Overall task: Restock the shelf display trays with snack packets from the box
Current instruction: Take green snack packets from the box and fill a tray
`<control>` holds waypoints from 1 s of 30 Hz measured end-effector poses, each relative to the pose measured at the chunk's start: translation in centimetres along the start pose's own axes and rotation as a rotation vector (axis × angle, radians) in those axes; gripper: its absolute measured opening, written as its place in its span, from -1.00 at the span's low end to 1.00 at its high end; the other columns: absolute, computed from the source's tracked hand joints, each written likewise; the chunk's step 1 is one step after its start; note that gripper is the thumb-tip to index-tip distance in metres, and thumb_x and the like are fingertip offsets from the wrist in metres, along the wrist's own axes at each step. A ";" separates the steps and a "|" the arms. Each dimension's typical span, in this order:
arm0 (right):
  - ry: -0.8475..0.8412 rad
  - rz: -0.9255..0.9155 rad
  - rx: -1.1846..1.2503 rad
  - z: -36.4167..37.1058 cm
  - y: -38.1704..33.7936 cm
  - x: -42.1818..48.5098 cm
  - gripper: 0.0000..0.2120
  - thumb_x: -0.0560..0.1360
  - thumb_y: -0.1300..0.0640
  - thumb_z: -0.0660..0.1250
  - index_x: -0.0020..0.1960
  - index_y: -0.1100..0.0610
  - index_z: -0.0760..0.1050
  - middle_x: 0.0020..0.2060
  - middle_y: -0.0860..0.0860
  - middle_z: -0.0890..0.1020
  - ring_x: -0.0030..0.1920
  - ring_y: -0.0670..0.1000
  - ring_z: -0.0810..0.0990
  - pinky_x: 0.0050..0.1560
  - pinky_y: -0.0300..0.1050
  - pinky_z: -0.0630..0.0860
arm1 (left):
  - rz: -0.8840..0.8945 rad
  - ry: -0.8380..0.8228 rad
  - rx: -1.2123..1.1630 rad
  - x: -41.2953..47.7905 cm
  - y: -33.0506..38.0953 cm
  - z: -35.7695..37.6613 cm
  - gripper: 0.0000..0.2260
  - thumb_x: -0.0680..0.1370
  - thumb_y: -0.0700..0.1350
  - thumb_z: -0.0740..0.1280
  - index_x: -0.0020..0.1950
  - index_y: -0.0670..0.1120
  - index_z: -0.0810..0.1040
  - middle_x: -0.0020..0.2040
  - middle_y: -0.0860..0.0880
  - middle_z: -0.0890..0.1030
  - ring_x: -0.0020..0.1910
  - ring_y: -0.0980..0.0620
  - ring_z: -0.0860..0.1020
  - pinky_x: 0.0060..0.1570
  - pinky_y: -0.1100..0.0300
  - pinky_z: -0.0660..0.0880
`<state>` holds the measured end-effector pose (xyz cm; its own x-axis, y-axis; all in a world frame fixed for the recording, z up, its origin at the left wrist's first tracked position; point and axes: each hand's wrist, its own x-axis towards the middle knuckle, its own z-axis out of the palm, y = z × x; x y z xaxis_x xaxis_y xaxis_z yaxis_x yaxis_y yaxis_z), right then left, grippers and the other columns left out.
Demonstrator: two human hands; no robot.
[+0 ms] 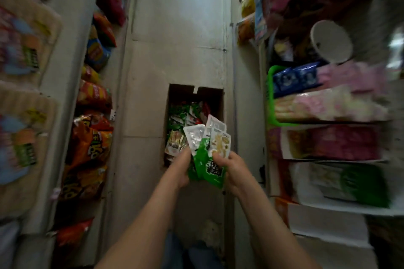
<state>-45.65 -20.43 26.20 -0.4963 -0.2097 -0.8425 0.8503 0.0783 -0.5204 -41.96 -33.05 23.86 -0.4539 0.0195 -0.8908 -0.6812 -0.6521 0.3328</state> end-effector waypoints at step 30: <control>0.430 -0.286 0.017 -16.9 1.4 -14.9 -0.86 0.51 0.35 0.33 0.00 0.19 0.42 -0.06 0.15 0.64 -0.15 0.07 0.65 -0.33 -0.11 0.59 | 0.210 -0.275 0.256 -7.1 -7.6 17.5 -0.85 0.57 -0.05 0.33 0.11 -0.03 0.56 -0.06 -0.04 0.71 -0.08 -0.04 0.68 -0.14 0.08 0.62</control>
<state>-40.07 -0.74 35.64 -0.7335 0.2001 -0.6496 0.6709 0.0595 -0.7392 -43.59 -14.95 33.06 -0.7103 0.1300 -0.6918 -0.6627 -0.4551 0.5948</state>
